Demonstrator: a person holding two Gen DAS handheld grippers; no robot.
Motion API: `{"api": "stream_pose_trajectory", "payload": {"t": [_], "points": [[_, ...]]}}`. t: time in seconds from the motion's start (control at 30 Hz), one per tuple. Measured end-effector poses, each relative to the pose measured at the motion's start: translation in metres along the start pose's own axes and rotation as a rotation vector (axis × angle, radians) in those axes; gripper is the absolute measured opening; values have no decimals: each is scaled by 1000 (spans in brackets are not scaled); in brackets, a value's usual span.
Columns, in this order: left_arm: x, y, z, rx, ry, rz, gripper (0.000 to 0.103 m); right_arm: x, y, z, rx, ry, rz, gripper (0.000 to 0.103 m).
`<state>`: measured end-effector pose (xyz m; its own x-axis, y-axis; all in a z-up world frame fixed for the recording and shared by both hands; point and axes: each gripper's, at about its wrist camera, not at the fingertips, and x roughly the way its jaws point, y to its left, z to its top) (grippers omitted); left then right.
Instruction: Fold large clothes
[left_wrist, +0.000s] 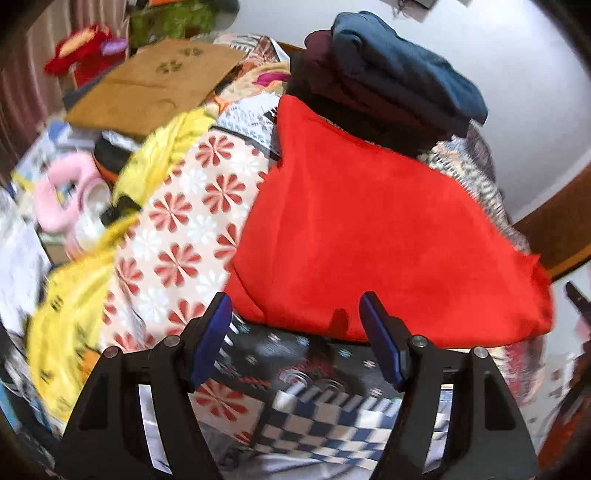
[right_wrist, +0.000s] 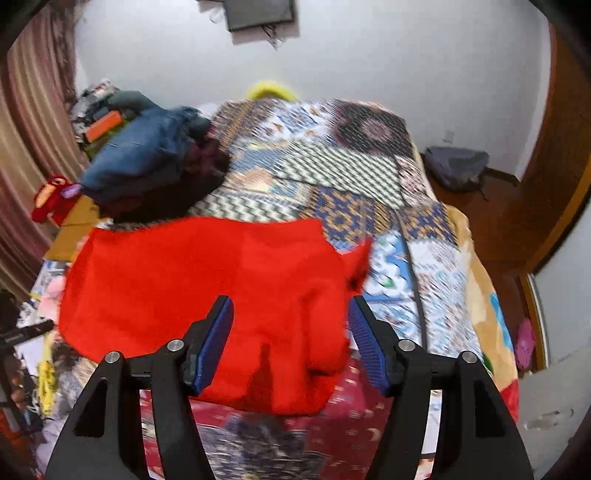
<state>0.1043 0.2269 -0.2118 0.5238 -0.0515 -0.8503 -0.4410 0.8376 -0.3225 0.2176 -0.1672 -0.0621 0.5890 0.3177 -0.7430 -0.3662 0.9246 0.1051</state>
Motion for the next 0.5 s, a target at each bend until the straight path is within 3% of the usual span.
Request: {"api": "stream_pose_trajectory", "payload": {"t": [0.13,0.3,0.5], "points": [[5,-3,-9,-83,71,-160,71,3,28,5,-41,-12,64,67],[31,-10,-19,-162,189,-325,71,32,60,-1,-76,47,135,71],[51,-6,-10,-251,175,-357,71,72,80,-17,-84,163,168,71]]}}
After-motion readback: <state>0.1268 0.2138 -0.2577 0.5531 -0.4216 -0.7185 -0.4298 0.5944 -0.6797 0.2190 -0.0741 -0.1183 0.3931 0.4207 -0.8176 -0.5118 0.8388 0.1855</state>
